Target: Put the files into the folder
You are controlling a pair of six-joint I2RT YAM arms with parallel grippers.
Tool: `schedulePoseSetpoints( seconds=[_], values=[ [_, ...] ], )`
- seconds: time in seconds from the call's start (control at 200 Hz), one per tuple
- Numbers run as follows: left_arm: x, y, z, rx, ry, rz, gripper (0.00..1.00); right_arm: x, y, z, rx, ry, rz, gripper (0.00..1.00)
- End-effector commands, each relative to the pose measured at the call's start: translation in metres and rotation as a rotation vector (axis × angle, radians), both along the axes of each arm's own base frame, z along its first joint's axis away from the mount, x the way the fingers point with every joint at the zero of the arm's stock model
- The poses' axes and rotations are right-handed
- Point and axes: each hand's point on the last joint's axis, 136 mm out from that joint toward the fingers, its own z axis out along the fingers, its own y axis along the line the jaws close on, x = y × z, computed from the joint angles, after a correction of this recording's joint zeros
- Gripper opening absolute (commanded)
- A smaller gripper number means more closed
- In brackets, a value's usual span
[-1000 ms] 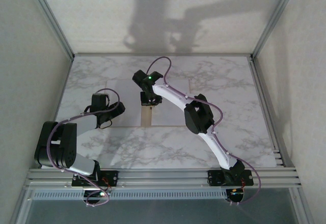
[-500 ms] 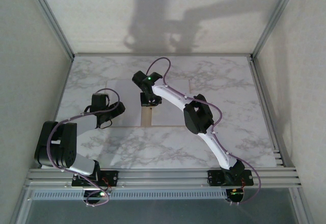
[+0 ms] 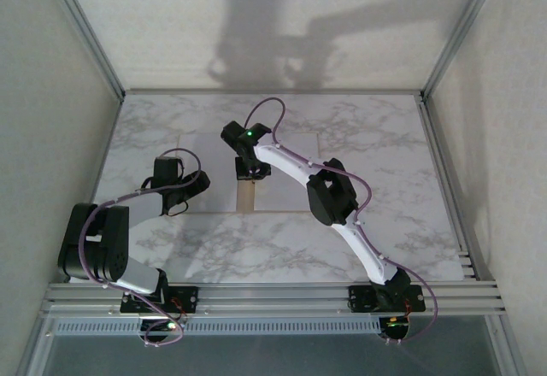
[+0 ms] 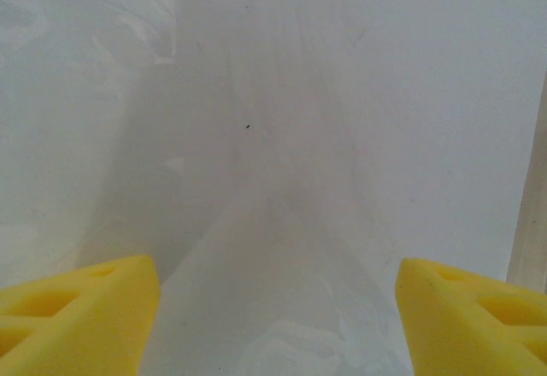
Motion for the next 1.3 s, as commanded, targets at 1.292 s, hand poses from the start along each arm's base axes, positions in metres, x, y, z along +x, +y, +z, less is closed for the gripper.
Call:
schedulePoseSetpoints(
  seconds=[1.292],
  values=[
    [-0.029,-0.001,-0.035,-0.005,0.159,-0.012,0.75,-0.022,-0.032,-0.061,-0.146,0.148,-0.018,0.03]
  ],
)
